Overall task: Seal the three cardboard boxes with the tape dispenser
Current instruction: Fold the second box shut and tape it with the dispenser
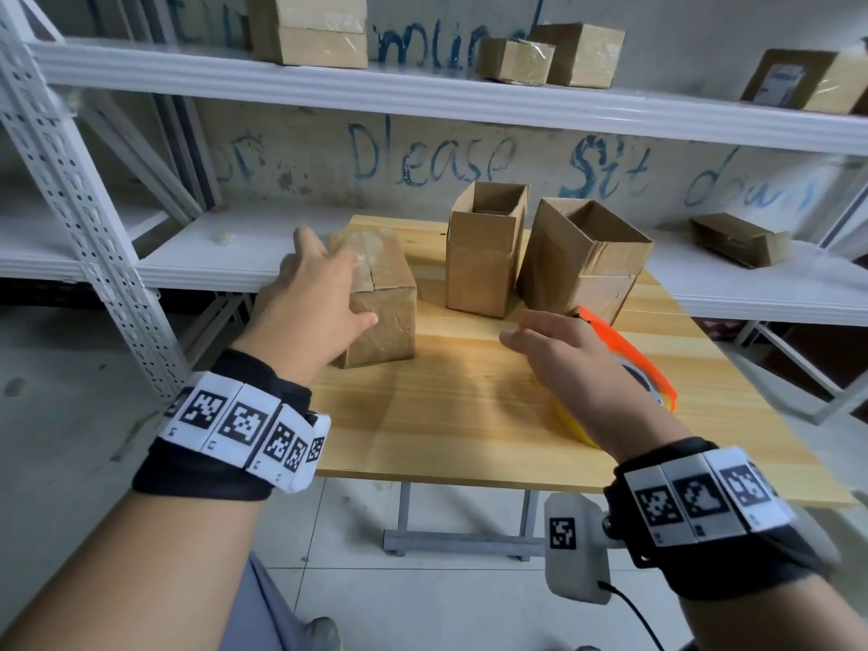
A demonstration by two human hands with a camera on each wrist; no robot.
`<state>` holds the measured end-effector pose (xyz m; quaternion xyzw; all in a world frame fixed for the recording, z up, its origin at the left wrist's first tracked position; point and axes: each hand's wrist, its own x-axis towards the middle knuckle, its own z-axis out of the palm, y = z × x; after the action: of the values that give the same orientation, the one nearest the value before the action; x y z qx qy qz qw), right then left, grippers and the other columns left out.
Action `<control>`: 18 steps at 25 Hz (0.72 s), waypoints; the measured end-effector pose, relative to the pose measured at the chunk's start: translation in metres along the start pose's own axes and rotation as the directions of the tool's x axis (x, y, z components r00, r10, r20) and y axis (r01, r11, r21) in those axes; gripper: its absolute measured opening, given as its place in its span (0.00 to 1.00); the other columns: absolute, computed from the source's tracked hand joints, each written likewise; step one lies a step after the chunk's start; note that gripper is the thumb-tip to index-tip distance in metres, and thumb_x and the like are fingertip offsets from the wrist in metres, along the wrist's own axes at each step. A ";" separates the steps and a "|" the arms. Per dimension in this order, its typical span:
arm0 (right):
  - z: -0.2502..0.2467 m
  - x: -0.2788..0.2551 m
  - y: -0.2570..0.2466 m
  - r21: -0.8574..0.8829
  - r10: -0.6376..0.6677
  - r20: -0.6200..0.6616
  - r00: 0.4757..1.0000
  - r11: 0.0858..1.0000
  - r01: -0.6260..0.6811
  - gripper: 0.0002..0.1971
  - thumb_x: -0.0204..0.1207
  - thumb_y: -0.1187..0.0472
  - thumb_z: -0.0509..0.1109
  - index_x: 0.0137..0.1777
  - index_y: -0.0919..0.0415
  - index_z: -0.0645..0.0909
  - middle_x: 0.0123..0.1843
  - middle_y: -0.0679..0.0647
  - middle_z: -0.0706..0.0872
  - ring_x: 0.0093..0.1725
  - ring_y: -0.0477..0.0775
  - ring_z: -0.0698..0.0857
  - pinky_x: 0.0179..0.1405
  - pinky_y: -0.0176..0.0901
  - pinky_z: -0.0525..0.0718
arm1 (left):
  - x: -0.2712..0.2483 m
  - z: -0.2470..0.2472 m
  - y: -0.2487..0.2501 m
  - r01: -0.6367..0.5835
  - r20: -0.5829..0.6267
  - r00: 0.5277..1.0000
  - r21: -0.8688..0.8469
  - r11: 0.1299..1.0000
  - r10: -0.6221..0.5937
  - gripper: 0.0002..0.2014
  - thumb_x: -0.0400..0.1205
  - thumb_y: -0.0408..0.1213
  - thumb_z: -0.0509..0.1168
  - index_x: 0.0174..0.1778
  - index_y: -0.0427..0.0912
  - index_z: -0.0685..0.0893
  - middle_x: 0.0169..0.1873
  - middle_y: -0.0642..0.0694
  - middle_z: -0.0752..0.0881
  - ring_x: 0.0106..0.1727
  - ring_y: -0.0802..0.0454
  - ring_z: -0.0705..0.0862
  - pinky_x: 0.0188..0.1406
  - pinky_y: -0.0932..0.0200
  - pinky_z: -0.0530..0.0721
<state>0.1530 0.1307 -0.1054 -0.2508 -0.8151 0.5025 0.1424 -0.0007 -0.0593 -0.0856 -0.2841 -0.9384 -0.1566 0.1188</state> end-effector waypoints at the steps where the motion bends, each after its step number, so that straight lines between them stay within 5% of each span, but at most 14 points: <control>1: -0.001 -0.001 -0.001 0.002 -0.005 -0.004 1.000 1.000 0.005 0.30 0.80 0.48 0.68 0.81 0.55 0.69 0.77 0.52 0.76 0.73 0.54 0.75 0.71 0.49 0.75 | 0.002 0.001 0.002 -0.041 -0.076 0.996 0.002 0.999 0.041 0.24 0.78 0.44 0.78 0.64 0.45 0.75 0.59 0.44 0.70 0.53 0.46 0.77 0.40 0.52 0.75; 4: -0.005 -0.001 -0.002 0.025 -0.038 -0.027 0.999 0.999 0.039 0.29 0.80 0.51 0.70 0.80 0.56 0.70 0.76 0.52 0.77 0.73 0.53 0.76 0.68 0.45 0.74 | 0.007 0.004 0.008 -0.127 -0.150 0.982 -0.093 0.987 0.112 0.13 0.76 0.31 0.77 0.45 0.46 0.78 0.48 0.50 0.75 0.48 0.48 0.79 0.36 0.56 0.73; 7: -0.011 -0.001 0.000 0.055 -0.053 -0.072 0.996 0.997 0.057 0.29 0.79 0.52 0.71 0.79 0.57 0.73 0.73 0.52 0.79 0.71 0.53 0.77 0.72 0.51 0.76 | 0.014 0.010 0.006 -0.121 -0.146 0.984 -0.154 0.981 0.098 0.10 0.78 0.23 0.71 0.41 0.45 0.84 0.45 0.50 0.78 0.45 0.47 0.82 0.40 0.55 0.78; 10: -0.018 0.002 0.005 0.072 -0.072 -0.072 0.995 0.994 0.077 0.22 0.78 0.51 0.72 0.71 0.53 0.78 0.61 0.46 0.82 0.61 0.48 0.80 0.61 0.45 0.81 | 0.017 0.009 0.001 -0.062 -0.035 0.998 -0.133 0.989 0.057 0.15 0.81 0.28 0.70 0.61 0.44 0.87 0.59 0.46 0.80 0.53 0.47 0.81 0.49 0.55 0.77; 13: -0.025 0.001 0.005 0.085 -0.088 -0.077 0.993 0.992 0.095 0.22 0.78 0.55 0.71 0.72 0.52 0.76 0.58 0.49 0.81 0.59 0.50 0.80 0.54 0.38 0.78 | 0.016 0.010 0.000 -0.011 0.251 0.968 -0.067 0.998 0.027 0.30 0.83 0.38 0.71 0.82 0.50 0.73 0.80 0.45 0.71 0.72 0.42 0.78 0.65 0.49 0.78; 16: -0.037 0.000 -0.007 0.087 -0.137 -0.129 0.982 0.985 0.148 0.19 0.79 0.61 0.69 0.70 0.57 0.77 0.60 0.50 0.84 0.60 0.50 0.83 0.51 0.36 0.83 | 0.018 0.009 0.004 -0.012 0.378 0.925 -0.066 0.998 0.036 0.38 0.84 0.45 0.70 0.88 0.58 0.58 0.89 0.45 0.55 0.86 0.41 0.64 0.78 0.47 0.68; 18: -0.045 0.003 -0.018 0.149 -0.149 -0.244 0.958 0.971 0.189 0.17 0.78 0.62 0.69 0.66 0.58 0.81 0.56 0.52 0.90 0.55 0.54 0.89 0.53 0.48 0.89 | 0.022 0.010 0.005 -0.019 0.386 0.921 -0.100 0.995 0.056 0.40 0.85 0.45 0.69 0.89 0.59 0.53 0.89 0.45 0.56 0.86 0.42 0.65 0.78 0.47 0.70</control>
<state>0.1674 0.1600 -0.0688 -0.2238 -0.7651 0.5240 0.2999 -0.0168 -0.0406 -0.0865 -0.3327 -0.9293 -0.1392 -0.0800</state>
